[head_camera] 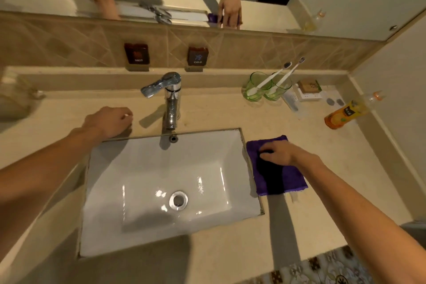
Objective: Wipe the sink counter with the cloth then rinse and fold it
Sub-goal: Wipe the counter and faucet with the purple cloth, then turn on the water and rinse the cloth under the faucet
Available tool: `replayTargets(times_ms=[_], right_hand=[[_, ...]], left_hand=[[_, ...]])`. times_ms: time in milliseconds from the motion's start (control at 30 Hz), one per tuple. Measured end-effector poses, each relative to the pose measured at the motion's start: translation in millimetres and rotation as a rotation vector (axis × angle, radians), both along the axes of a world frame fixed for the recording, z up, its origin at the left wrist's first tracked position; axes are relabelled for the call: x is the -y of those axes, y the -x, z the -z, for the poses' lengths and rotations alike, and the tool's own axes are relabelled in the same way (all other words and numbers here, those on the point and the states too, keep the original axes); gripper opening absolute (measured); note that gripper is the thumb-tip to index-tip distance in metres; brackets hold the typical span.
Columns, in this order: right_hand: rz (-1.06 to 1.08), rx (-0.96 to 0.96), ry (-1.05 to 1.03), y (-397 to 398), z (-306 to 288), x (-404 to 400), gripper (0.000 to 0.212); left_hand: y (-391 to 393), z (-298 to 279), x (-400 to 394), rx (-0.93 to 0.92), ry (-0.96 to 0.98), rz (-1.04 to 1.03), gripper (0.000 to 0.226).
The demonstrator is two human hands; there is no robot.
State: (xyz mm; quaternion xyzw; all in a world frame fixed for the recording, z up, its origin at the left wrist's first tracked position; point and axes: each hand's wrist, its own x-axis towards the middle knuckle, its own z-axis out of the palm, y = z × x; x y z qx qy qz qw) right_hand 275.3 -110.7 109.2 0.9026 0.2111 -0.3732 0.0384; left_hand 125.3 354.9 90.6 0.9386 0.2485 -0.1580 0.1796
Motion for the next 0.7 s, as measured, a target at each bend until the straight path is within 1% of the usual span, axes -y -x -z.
replayTargets(times_ms=[100, 200, 300, 367, 433, 533, 600, 667, 700], right_hand=[[0.083, 0.097, -0.07, 2.6, -20.5, -27.3, 0.045], [0.154, 0.146, -0.279, 19.2, -41.1, -48.7, 0.033], [0.154, 0.204, -0.454, 46.7, -56.4, -68.6, 0.025], [0.165, 0.235, -0.528, 67.8, -59.8, -79.5, 0.023], [0.178, 0.239, -0.579, 90.0, -57.6, -88.8, 0.021], [0.171, 0.236, -0.636, 124.5, -47.1, -99.7, 0.017], [0.167, 0.227, -0.63, 144.7, -35.2, -105.5, 0.019], [0.163, 0.217, -0.607, 161.2, -21.1, -109.2, 0.024], [0.17, 0.201, -0.594, 167.5, -14.3, -109.3, 0.022]], left_hand=[[33.4, -10.8, 4.7, 0.138, 0.083, -0.091, 0.029], [68.4, -18.9, 15.9, 0.301, 0.107, -0.112, 0.029], [110.6, -16.9, 25.8, 0.451, 0.012, -0.117, 0.036], [136.1, -13.5, 33.9, 0.511, -0.075, -0.132, 0.041], [159.7, -9.8, 43.4, 0.497, -0.136, -0.146, 0.044], [186.0, 7.4, 49.9, 0.407, -0.19, -0.158, 0.051], [199.8, 30.0, 48.8, 0.279, -0.232, -0.129, 0.059], [214.9, 56.6, 45.9, 0.157, -0.22, -0.114, 0.067], [222.2, 69.5, 44.7, 0.123, -0.205, -0.107, 0.07]])
